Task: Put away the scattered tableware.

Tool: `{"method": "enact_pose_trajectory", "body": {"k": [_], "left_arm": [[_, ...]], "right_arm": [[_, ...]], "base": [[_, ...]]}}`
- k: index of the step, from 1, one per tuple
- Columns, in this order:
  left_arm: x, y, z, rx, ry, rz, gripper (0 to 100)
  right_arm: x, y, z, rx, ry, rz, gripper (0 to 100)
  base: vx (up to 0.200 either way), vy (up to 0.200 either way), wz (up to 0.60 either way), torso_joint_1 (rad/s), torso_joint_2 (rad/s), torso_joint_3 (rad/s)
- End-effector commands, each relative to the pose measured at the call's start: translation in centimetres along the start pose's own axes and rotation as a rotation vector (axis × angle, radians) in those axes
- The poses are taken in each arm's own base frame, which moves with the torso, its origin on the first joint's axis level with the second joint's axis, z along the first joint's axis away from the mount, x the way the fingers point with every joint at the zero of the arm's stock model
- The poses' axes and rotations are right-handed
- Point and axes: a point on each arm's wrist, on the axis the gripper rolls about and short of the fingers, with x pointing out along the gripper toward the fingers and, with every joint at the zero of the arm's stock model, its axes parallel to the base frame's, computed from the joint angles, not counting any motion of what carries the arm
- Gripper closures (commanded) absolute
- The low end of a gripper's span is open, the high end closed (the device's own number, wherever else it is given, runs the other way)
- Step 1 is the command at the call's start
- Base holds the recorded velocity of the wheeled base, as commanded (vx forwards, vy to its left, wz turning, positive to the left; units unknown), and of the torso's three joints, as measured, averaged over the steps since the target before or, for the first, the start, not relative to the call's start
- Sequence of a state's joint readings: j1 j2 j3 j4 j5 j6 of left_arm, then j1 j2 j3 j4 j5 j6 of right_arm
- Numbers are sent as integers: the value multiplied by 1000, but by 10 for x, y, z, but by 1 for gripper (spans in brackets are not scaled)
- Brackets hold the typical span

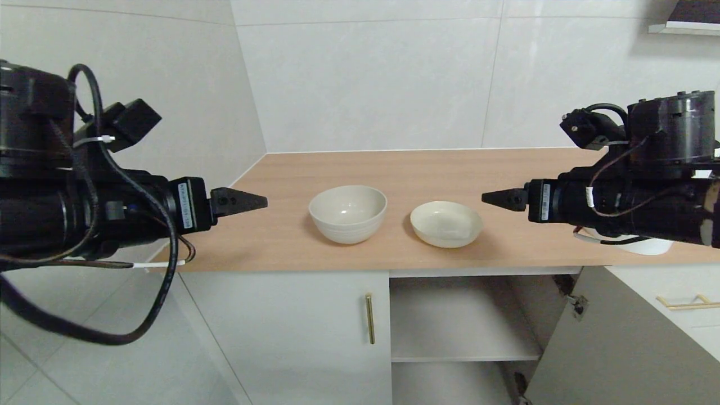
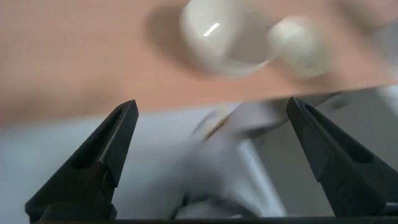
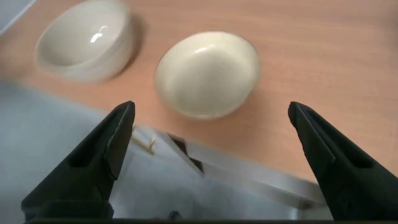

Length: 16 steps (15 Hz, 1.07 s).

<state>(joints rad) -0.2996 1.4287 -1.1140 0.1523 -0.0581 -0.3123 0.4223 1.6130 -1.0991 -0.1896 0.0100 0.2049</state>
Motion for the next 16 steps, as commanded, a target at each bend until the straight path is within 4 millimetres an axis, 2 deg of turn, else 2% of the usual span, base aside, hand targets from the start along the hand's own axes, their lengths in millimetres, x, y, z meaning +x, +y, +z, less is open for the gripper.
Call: {"method": "enact_pose_trajectory", "body": {"k": [1,3,5,8,16], "left_arm": [[35,-4,4,-42,50,45,0],[55,-22,8,-198,50,45,0],[79,-29,1,-215,61,106,0],[109,-39,-2,-263,-12,151,0],[153,-35,-19,-238,20,173,0]], "right_arm": [[21,-1,-1,20,23,-22,0],[25,-2,-4,18,23,-63,0],[26,-1,-4,16,21,-80,0],[25,-1,-4,18,19,-83,0],[26,0,-6,16,24,-79,0]], "base": [[0,0,0,0,0,0],[0,0,0,0,0,0],[0,0,0,0,0,0],[0,0,0,0,0,0],[0,0,0,0,0,0]]}}
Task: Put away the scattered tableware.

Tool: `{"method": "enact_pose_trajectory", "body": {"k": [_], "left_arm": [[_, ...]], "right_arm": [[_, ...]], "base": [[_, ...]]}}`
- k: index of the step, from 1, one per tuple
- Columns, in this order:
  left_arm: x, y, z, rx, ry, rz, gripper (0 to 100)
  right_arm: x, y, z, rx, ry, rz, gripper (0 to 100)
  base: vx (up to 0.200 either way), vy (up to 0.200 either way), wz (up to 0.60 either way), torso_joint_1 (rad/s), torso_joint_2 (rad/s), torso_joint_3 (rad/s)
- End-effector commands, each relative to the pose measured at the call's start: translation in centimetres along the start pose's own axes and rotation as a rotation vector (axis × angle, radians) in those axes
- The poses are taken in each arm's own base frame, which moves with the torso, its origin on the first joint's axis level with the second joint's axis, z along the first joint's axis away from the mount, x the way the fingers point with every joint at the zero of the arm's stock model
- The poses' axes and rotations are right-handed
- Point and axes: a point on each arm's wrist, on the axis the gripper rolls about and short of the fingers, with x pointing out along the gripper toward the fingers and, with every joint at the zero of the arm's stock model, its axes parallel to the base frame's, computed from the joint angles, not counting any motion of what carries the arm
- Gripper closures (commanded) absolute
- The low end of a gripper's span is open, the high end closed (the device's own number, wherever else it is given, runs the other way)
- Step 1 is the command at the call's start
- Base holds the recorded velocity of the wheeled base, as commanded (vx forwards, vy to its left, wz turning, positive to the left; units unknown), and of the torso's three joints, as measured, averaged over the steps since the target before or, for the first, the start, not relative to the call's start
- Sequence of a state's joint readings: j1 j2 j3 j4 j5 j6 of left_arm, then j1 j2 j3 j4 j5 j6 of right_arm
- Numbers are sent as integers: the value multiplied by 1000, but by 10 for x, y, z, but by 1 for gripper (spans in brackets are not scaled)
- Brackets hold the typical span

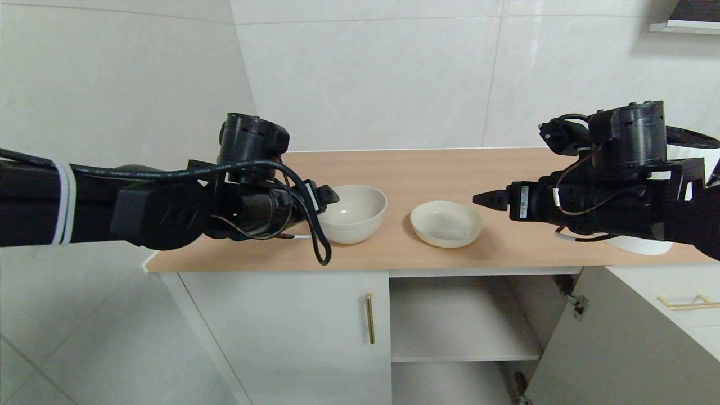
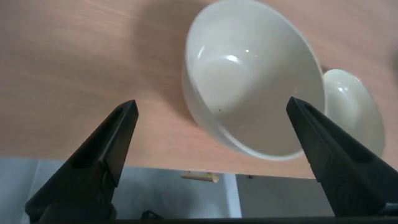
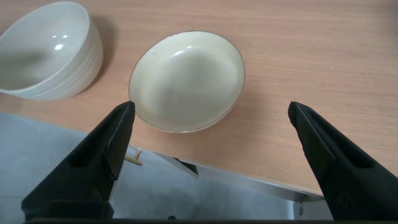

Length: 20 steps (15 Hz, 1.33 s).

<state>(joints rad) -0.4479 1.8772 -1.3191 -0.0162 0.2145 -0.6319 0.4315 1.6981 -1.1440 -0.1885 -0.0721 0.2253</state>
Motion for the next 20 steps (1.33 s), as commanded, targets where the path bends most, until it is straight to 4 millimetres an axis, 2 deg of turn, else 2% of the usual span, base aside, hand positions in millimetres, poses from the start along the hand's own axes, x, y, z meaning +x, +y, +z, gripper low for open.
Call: {"method": "enact_pose_trajectory", "body": {"k": [1,5,6,12,16,20], "left_arm": [[14,2,-6,4,21,19,0],[19,3,-7,6,27,27,0],[20,3,-7,8,29,30,100],[20,3,-6,5,26,26,100],[3,1,2,-4,-2,7,100],[-12,3,4,-3,-9,-10,100]], "right_arm": [[0,0,0,0,1,1,0],[2,0,-1,-1,6,0,0],[2,0,-2,-1,7,-1,0],[2,0,-1,-1,6,0,0],[3,0,-2,-2,7,-1,0],[22,0,-11,-6,48,-15,0]], "base": [[0,0,0,0,0,0],[0,0,0,0,0,0],[0,0,0,0,0,0],[0,0,0,0,0,0],[0,0,0,0,0,0],[0,0,0,0,0,0]]}}
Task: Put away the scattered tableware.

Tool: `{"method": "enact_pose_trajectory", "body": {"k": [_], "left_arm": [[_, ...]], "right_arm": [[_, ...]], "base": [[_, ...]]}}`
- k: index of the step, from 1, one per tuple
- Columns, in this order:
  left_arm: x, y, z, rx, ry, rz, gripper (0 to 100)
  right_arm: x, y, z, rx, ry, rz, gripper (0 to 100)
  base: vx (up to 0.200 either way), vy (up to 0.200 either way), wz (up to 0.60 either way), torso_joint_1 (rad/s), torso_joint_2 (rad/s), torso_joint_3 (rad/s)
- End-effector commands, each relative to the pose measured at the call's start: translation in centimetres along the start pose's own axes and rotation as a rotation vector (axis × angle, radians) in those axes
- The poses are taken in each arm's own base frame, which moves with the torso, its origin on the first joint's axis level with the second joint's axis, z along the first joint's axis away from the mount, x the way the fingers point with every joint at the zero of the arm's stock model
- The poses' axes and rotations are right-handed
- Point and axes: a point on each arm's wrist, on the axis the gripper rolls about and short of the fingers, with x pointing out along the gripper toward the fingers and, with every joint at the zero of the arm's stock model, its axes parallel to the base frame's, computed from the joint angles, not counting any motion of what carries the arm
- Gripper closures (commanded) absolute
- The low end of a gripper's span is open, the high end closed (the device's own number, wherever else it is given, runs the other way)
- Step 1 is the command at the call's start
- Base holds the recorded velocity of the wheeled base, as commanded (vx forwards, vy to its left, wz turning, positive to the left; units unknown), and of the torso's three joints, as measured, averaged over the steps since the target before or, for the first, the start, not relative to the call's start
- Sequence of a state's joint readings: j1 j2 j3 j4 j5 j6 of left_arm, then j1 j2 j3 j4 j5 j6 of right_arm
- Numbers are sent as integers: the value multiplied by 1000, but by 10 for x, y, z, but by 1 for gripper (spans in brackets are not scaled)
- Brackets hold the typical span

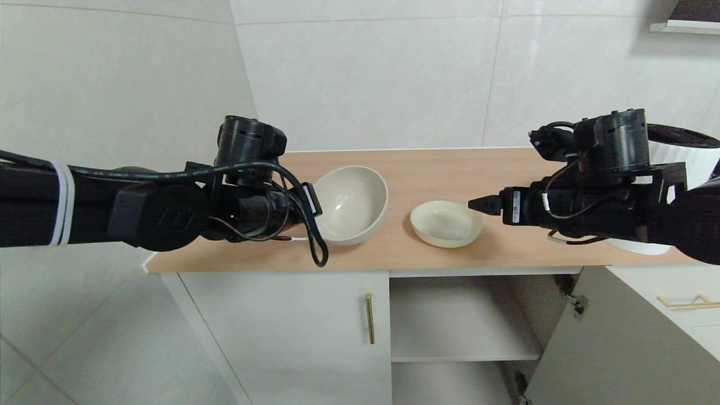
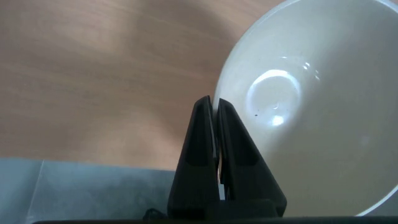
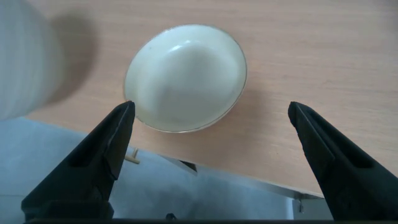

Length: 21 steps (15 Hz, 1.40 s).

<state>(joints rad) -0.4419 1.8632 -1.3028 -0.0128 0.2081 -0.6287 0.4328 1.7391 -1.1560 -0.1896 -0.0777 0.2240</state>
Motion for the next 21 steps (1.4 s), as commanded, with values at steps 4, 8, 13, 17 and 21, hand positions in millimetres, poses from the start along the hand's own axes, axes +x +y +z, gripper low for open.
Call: {"method": "enact_pose_trajectory", "body": {"k": [4,8,13,17,21], "left_arm": [[-25,0,5,-5,-8,-59,100],[-27,0,5,-4,-6,-65,100],[-30,0,4,9,-4,-69,100],[-29,1,3,11,1,-67,100],[-30,0,2,12,2,-69,100]], "right_arm": [[50,-2,-20,-11,41,-135,0],[70,-4,-29,-12,51,-160,0],[78,-5,-30,20,50,-164,0],[80,-5,-31,22,45,-163,100],[83,-6,-34,24,53,-164,100]], "base": [[0,0,0,0,0,0],[0,0,0,0,0,0],[0,0,0,0,0,0],[0,0,0,0,0,0],[0,0,0,0,0,0]]}}
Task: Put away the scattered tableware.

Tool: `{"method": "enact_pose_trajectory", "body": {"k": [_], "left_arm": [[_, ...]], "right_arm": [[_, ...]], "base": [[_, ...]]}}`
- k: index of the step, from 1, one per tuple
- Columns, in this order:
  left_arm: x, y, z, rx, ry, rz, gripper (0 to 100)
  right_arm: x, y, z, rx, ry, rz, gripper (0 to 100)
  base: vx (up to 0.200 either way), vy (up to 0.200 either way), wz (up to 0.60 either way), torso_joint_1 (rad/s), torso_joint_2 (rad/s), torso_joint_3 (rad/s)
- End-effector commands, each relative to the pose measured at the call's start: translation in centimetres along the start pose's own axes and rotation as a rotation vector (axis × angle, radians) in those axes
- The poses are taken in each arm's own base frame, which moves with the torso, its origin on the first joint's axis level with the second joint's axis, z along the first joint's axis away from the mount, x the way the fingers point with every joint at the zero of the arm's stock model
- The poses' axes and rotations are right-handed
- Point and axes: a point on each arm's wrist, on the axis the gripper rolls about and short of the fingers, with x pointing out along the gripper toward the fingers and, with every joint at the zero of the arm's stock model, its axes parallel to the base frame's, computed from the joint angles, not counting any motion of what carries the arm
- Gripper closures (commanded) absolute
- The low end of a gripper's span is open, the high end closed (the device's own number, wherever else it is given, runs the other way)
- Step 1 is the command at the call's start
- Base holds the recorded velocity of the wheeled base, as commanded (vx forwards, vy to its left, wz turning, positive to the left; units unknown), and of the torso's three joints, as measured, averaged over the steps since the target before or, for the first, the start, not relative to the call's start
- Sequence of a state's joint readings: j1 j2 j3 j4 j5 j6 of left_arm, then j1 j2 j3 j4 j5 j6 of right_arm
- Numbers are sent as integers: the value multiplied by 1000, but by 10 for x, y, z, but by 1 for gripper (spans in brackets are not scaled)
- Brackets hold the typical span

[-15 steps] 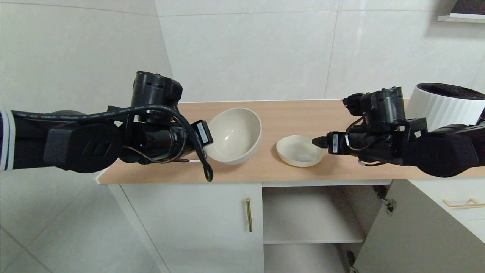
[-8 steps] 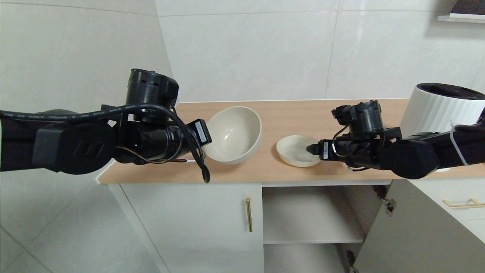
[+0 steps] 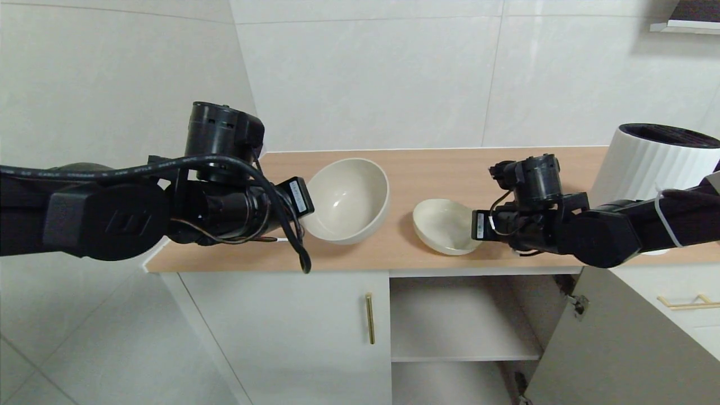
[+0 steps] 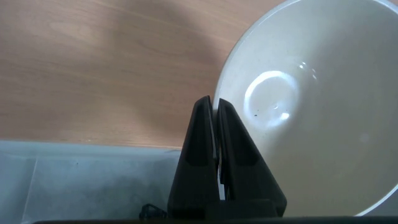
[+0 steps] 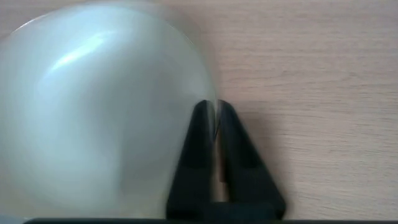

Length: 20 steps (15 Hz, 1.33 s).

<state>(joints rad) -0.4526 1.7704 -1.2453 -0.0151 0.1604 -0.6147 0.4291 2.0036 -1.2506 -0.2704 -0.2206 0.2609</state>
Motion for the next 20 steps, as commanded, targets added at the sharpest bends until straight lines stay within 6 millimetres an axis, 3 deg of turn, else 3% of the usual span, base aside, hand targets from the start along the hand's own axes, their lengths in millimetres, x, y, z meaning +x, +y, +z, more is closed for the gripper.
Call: {"method": "enact_pose_trajectory", "body": {"k": [1,3,7,9,10,11,13,16,20], "left_arm": [[-1,0,0,-1,-2,-1,100],[-1,0,1,-1,-3,-2,100],[-29,2,-1,2,-18,-25,100],[-47,4,-10,45,-6,-45,100],[-47,4,-10,45,-6,-45,100],[-61,12,-19,94,20,-65,100],[-75,21,-27,98,52,-97,100],[-107,39,-46,113,101,-168,100],[-106,44,-51,116,126,-165,100]], "right_arm": [[-1,0,1,1,-4,1,100],[-5,0,4,8,-14,2,100],[-56,-5,28,61,-92,54,100],[-84,-11,24,56,-85,107,100],[-84,-11,24,56,-85,107,100],[-118,-18,17,45,-47,205,100],[-138,-23,9,36,32,254,100],[-146,-30,-15,27,158,272,100],[-143,-37,-32,29,212,241,100]], "base": [[0,0,0,0,0,0],[0,0,0,0,0,0],[0,0,0,0,0,0],[0,0,0,0,0,0],[0,0,0,0,0,0],[0,0,0,0,0,0],[0,0,0,0,0,0],[0,0,0,0,0,0],[-50,0,0,-1,-1,1]]}}
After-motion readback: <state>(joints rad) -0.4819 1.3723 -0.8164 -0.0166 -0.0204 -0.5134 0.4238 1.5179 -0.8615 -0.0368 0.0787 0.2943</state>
